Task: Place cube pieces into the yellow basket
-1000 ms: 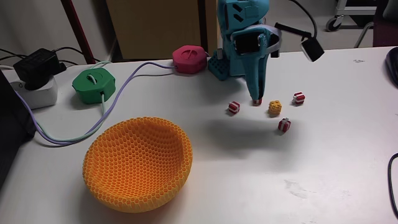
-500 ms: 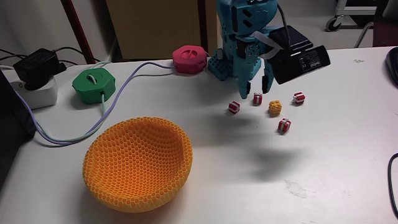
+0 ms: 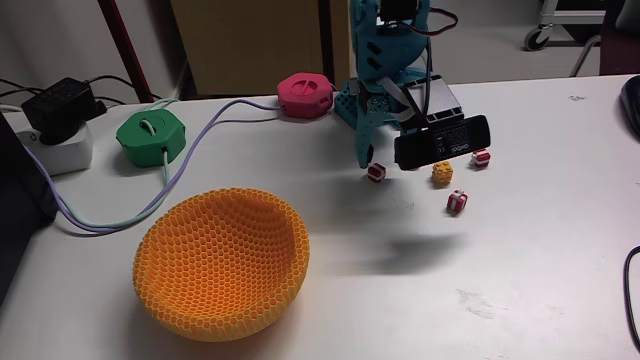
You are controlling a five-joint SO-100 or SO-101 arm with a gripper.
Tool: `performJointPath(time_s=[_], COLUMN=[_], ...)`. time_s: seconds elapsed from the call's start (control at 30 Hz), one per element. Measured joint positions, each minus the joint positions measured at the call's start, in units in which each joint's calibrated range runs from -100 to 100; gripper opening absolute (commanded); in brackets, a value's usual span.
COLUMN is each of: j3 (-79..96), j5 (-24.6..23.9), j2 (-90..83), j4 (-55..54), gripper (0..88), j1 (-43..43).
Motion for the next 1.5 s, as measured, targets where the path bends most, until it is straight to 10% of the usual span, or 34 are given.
performJointPath(time_s=[0.93,1.23,1.5], j3=[4.3,-22.1,-71.1], j5=[4.9,9.5,18.7], j2=[2.1,15.2,62.1], j4=[-10.2,-7.2,-2.0], gripper=[0.0,0.0,0.0], j1=[7.5,11.3,22.4])
